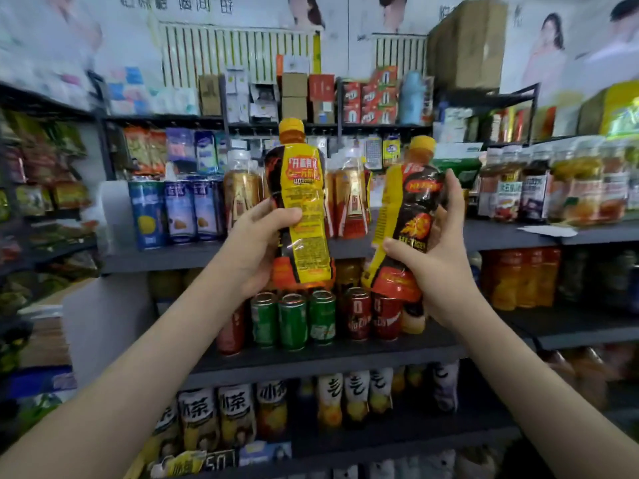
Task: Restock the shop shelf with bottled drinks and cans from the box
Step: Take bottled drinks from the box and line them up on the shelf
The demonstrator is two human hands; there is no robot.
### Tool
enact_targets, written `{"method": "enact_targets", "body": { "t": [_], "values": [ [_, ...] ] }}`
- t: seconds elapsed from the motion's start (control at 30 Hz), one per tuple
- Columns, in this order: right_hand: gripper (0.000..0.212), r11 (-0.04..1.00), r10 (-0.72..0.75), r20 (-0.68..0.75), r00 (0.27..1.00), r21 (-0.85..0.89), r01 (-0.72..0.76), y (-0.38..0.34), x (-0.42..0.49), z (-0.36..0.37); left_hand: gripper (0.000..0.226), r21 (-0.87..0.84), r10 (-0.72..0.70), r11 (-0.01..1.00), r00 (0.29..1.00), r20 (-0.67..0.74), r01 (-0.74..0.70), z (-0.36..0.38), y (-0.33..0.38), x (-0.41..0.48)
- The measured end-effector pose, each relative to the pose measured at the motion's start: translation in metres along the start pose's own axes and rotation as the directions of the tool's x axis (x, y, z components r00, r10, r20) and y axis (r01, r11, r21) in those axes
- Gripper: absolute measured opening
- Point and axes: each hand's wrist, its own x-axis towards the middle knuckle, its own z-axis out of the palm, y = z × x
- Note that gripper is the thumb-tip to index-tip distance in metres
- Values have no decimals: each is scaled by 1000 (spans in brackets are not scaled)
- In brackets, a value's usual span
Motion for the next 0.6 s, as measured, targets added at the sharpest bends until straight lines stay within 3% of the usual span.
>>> {"method": "enact_targets", "body": {
  "t": [0.13, 0.43, 0.6],
  "values": [
    [107, 998, -5, -98, 995, -66, -1, 32, 39, -25, 33, 20, 74, 997, 997, 6, -74, 8, -9, 31],
    [122, 967, 29, -27, 999, -252, -35, 98, 125, -57, 33, 84, 113, 991, 991, -74, -107, 29, -49, 105],
    [115, 957, 31, -4, 999, -289, -31, 134, 170, -64, 64, 148, 120, 984, 978, -171, -95, 42, -67, 138]
  ]
}}
